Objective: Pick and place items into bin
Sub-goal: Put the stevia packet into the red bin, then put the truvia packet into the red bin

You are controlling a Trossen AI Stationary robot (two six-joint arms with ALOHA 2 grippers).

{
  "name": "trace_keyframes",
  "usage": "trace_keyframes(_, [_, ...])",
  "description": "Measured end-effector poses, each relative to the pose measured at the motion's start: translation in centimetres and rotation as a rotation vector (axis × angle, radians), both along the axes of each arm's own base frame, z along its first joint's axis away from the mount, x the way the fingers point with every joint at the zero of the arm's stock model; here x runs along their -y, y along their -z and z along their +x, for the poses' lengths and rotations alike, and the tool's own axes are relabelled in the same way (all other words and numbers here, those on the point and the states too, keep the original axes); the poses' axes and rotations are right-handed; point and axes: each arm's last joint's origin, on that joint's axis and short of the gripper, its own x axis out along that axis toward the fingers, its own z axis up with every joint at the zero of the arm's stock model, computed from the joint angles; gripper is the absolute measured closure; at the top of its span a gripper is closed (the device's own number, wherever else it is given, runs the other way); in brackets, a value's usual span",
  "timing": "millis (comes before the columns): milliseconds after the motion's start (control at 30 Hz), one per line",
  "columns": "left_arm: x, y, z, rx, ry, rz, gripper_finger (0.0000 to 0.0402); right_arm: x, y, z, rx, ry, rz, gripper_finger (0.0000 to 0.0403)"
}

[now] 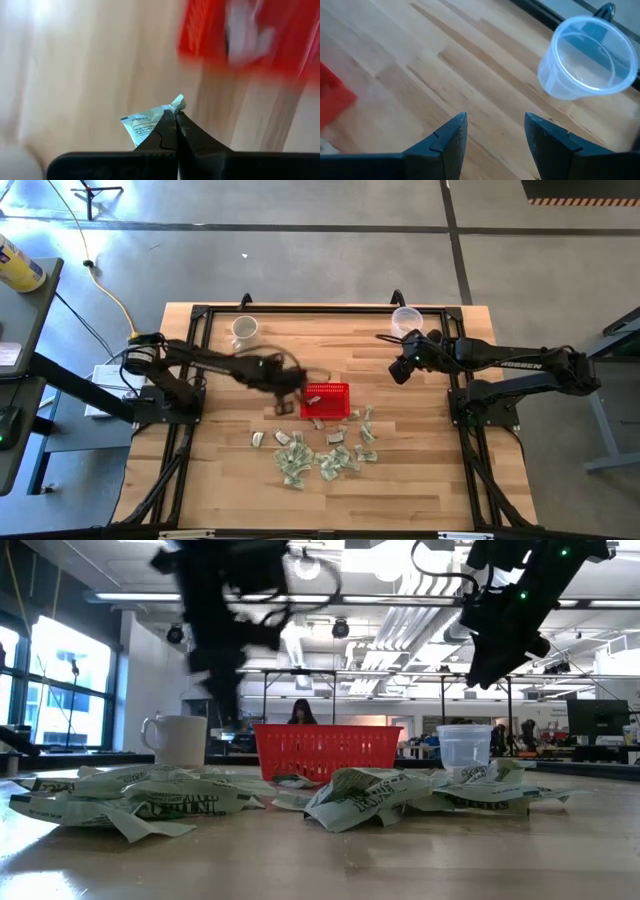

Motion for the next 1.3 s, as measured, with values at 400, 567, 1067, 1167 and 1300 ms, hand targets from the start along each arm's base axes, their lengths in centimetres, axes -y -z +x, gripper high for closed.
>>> trace_keyframes(400, [-3.1,-0.8,5.0,0.214,0.244,-0.48,0.0374,-0.2,0.3,-0.4,-0.123,-0.154,0.001,0.0213])
trace_keyframes(567, [-3.4,1.5,6.8,0.241,0.213,-0.403,0.0327,-0.4,0.4,-0.3,-0.092,-0.177,0.058,0.0213])
trace_keyframes(1067, [2.1,-2.2,1.9,-0.014,-0.007,-0.356,0.015,-3.1,4.5,6.7,-0.094,-0.816,0.072,0.0213])
trace_keyframes(1167, [4.7,-3.4,-0.4,-0.11,0.029,-0.29,0.0143,-3.3,5.9,8.1,-0.091,-0.896,0.064,0.0213])
trace_keyframes(1300, [7.0,-1.5,-3.8,-0.277,-0.046,-0.329,0.0145,-3.4,7.9,8.9,-0.16,-0.933,0.079,0.0213])
